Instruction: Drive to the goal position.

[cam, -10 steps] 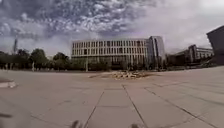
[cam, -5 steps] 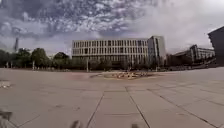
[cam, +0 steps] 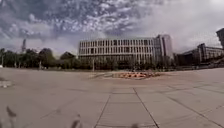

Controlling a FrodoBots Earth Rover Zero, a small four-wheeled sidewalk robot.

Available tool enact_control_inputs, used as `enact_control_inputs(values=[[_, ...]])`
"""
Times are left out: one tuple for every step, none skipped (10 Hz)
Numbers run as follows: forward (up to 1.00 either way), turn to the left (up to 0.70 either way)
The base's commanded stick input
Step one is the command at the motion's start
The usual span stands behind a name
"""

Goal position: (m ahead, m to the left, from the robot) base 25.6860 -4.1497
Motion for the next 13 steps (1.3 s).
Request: enact_control_inputs(values=[[0.70,0.00],[0.70,0.00],[0.70,0.00],[0.70,0.00],[0.70,0.00],[0.70,0.00],[0.70,0.05],[0.70,0.12],[0.70,0.03],[0.70,0.00],[0.70,0.00],[0.70,0.00],[0.70,0.00]])
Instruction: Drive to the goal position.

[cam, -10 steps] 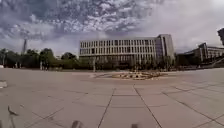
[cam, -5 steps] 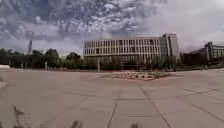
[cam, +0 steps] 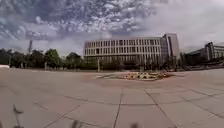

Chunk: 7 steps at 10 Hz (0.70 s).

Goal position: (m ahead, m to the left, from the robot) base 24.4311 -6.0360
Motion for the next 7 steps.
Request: enact_control_inputs(values=[[0.70,0.00],[0.70,0.00],[0.70,0.00],[0.70,0.00],[0.70,0.00],[0.70,0.00],[0.70,0.00]])
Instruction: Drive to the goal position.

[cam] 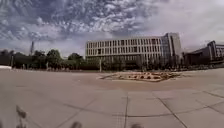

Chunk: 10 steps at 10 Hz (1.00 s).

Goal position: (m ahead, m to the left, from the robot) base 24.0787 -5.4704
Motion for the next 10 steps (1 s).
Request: enact_control_inputs(values=[[0.70,0.00],[0.70,0.00],[0.70,0.00],[0.70,0.00],[0.70,0.00],[0.70,0.00],[0.70,0.00],[0.70,0.00],[0.70,0.00],[0.70,0.00]])
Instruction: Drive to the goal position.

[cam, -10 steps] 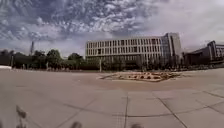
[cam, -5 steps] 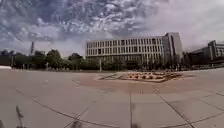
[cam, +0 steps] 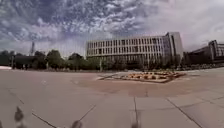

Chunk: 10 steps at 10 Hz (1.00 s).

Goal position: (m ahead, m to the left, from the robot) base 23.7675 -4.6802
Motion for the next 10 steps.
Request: enact_control_inputs(values=[[0.70,0.00],[0.70,0.00],[0.70,0.00],[0.70,0.00],[0.70,0.00],[0.70,0.00],[0.70,0.00],[0.70,0.00],[0.70,0.00],[0.70,0.00]])
